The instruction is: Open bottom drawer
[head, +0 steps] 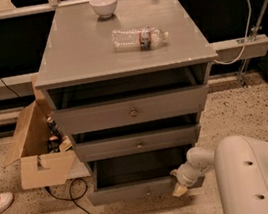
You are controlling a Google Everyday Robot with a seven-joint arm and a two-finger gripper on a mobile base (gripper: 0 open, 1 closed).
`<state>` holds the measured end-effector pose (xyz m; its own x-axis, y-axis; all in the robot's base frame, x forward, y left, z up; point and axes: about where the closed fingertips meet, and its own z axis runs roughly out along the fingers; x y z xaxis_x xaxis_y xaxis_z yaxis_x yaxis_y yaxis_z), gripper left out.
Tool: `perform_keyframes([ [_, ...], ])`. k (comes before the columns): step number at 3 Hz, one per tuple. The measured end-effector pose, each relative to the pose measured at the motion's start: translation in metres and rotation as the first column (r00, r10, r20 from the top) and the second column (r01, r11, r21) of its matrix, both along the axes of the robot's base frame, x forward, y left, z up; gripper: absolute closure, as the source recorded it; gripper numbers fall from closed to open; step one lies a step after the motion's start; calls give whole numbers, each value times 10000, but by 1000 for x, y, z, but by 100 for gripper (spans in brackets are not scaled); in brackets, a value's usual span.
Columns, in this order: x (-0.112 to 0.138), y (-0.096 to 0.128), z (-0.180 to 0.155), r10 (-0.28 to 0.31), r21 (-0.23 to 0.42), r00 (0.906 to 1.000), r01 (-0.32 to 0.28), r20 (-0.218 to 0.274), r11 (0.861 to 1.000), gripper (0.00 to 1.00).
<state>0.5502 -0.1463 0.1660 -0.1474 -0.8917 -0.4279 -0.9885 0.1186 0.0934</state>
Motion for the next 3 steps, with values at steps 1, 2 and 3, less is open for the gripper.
perform_keyframes([
  [1,-3,-1,4,-21,64,10000,21,3,10000,72],
  [2,-23,-9,10,-216,387,9997,213,79,9990,95],
  [3,-23,-8,9,-216,387,9997,213,79,9990,100],
])
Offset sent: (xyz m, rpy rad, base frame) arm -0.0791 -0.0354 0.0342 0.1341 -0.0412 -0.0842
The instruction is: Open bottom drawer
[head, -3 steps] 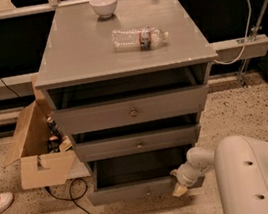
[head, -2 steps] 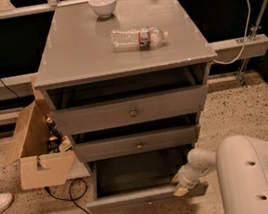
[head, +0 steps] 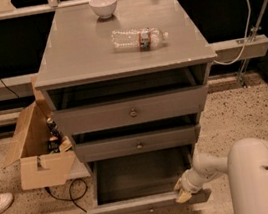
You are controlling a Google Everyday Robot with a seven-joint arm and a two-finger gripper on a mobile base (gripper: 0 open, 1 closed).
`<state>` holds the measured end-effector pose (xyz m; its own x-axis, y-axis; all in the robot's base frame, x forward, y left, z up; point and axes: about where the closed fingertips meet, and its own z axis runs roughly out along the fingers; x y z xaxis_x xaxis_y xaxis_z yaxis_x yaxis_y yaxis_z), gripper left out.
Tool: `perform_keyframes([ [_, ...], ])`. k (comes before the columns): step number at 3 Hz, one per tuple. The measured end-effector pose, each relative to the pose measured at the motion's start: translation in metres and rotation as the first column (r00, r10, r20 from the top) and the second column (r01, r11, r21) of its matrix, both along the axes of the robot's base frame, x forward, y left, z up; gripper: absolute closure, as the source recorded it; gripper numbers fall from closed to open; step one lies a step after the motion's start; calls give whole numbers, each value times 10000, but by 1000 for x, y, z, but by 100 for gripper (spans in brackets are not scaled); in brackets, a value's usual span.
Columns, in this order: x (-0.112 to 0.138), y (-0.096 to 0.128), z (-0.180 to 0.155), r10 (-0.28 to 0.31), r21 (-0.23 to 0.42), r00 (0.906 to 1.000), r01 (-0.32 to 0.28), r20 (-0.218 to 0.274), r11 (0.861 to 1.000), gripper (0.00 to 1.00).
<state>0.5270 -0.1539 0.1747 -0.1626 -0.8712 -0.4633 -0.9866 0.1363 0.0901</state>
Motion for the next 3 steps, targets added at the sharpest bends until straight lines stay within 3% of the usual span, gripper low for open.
perform_keyframes([
  [1,-22,-7,0,-324,468,9994,327,-74,9984,100],
  [2,-22,-4,0,-324,468,9994,327,-74,9984,100],
  [3,-22,-4,0,-324,468,9994,327,-74,9984,82],
])
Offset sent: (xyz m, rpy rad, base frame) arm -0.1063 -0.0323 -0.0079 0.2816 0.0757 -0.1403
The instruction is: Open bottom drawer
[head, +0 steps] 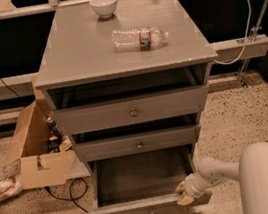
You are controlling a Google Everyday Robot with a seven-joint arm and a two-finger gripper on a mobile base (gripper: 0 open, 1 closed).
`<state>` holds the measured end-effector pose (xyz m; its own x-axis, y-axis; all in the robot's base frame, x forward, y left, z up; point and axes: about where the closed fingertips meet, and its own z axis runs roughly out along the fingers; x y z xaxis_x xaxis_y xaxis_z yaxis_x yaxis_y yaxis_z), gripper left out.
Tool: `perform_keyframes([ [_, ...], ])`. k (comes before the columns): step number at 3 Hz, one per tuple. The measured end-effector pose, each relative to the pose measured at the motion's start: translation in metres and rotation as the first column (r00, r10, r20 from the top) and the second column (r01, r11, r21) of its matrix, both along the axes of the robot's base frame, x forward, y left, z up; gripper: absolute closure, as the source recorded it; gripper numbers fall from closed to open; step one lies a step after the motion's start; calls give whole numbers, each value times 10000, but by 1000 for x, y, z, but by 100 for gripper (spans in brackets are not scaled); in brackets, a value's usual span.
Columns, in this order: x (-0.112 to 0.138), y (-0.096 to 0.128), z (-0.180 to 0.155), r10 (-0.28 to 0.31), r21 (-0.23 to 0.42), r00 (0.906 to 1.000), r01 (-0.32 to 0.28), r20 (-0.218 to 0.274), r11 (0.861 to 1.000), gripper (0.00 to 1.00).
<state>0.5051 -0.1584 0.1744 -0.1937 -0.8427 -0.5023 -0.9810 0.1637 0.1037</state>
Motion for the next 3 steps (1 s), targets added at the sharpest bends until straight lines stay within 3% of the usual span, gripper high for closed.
perform_keyframes([
  [3,-1,-5,9,19,171,9999,-21,111,9999,13],
])
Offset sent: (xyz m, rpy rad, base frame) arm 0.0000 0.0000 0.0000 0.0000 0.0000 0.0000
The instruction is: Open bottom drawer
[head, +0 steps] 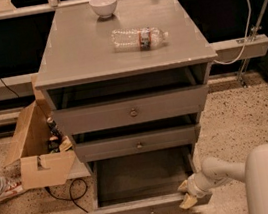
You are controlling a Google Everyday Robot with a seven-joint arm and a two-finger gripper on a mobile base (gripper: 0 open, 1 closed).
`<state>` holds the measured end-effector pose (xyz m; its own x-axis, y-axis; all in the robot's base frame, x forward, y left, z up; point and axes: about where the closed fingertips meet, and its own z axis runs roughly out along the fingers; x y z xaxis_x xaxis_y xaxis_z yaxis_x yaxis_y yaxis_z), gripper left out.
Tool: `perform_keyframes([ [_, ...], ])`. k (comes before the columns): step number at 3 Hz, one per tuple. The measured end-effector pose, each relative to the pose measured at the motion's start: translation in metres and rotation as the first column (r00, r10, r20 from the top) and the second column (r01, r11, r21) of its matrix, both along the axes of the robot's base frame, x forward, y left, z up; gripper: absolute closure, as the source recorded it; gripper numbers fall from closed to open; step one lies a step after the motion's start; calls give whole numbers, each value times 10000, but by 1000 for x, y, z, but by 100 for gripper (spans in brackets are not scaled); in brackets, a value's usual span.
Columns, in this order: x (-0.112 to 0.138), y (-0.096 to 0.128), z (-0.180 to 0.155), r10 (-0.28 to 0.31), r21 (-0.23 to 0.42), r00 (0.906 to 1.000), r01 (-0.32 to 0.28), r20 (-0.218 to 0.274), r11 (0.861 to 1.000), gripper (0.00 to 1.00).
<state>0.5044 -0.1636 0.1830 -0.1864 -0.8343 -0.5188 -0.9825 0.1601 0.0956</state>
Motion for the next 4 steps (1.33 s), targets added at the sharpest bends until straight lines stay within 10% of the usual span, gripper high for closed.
perform_keyframes([
  [2,3,-52,76,-297,889,9915,185,1264,9959,0],
  [4,-2,-140,172,-1281,1975,9385,660,3207,9781,0],
])
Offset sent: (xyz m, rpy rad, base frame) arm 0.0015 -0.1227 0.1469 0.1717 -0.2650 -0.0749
